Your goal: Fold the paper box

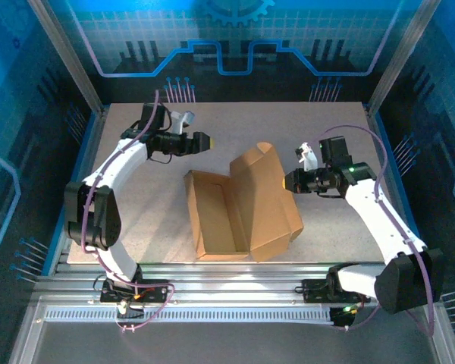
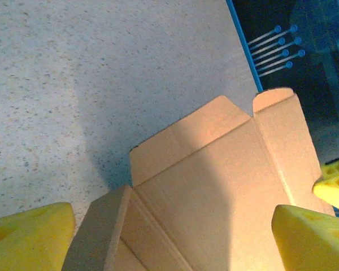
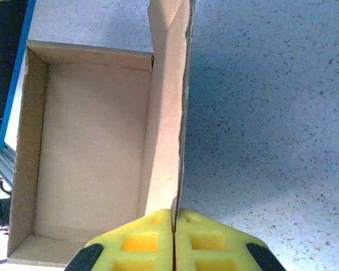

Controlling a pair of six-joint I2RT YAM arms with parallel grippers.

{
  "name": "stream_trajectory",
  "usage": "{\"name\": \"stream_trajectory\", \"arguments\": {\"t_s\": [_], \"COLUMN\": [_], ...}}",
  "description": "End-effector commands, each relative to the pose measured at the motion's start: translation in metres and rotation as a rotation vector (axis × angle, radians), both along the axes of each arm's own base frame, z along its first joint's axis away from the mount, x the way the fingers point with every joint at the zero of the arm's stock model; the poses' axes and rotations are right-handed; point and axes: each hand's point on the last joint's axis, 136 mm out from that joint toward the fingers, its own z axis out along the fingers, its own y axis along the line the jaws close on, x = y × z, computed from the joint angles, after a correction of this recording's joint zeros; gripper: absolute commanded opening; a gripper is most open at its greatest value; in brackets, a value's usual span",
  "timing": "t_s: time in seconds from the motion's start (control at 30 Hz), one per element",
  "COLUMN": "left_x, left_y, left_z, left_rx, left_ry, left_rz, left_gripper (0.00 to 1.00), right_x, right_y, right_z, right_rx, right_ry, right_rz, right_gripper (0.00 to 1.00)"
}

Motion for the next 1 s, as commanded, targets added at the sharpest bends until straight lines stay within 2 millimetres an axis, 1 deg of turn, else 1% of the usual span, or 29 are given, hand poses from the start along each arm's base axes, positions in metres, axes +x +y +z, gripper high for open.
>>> {"name": "stream_trajectory", "arguments": {"t_s": [0.0, 0.13, 0.2, 0.33, 0.47, 0.6, 0.67, 0.77, 0.83, 0.93, 0.97], "left_x": [-0.012, -0.005, 0.003, 0.017, 0.026, 0.025, 0.022, 0.018, 0.015, 0.012, 0.011], "left_y": [-0.027, -0.046, -0.053, -0.065, -0.077, -0.089, -0.095, -0.103, -0.105, -0.103, -0.103], "left_z": [0.014, 0.012, 0.013, 0.006, 0.003, -0.006, -0.008, -0.016, -0.021, -0.022, -0.020], "left_rx": [0.025, 0.059, 0.057, 0.074, 0.064, 0.064, 0.055, 0.069, 0.081, 0.125, 0.135], "left_ry": [-0.112, -0.145, -0.154, -0.214, -0.215, -0.189, -0.179, -0.165, -0.148, -0.137, -0.136], "left_rz": [-0.173, -0.252, -0.279, -0.334, -0.378, -0.433, -0.454, -0.482, -0.493, -0.496, -0.495], "left_gripper": [0.92, 0.92, 0.91, 0.89, 0.88, 0.86, 0.84, 0.81, 0.72, 0.64, 0.62], "right_x": [-0.002, 0.001, 0.002, 0.005, 0.006, 0.008, 0.010, 0.013, 0.014, 0.017, 0.018], "right_y": [0.004, 0.012, 0.015, 0.021, 0.025, 0.026, 0.027, 0.028, 0.028, 0.028, 0.027], "right_z": [0.015, 0.023, 0.025, 0.028, 0.030, 0.031, 0.032, 0.033, 0.032, 0.032, 0.032], "right_rx": [-0.028, -0.037, -0.043, -0.038, -0.042, -0.048, -0.048, -0.051, -0.054, -0.071, -0.077], "right_ry": [-0.022, -0.042, -0.050, -0.059, -0.066, -0.072, -0.075, -0.076, -0.073, -0.074, -0.077], "right_rz": [0.064, 0.111, 0.128, 0.157, 0.178, 0.186, 0.186, 0.189, 0.189, 0.190, 0.188], "right_gripper": [0.08, 0.08, 0.08, 0.07, 0.07, 0.06, 0.06, 0.06, 0.06, 0.06, 0.06]}}
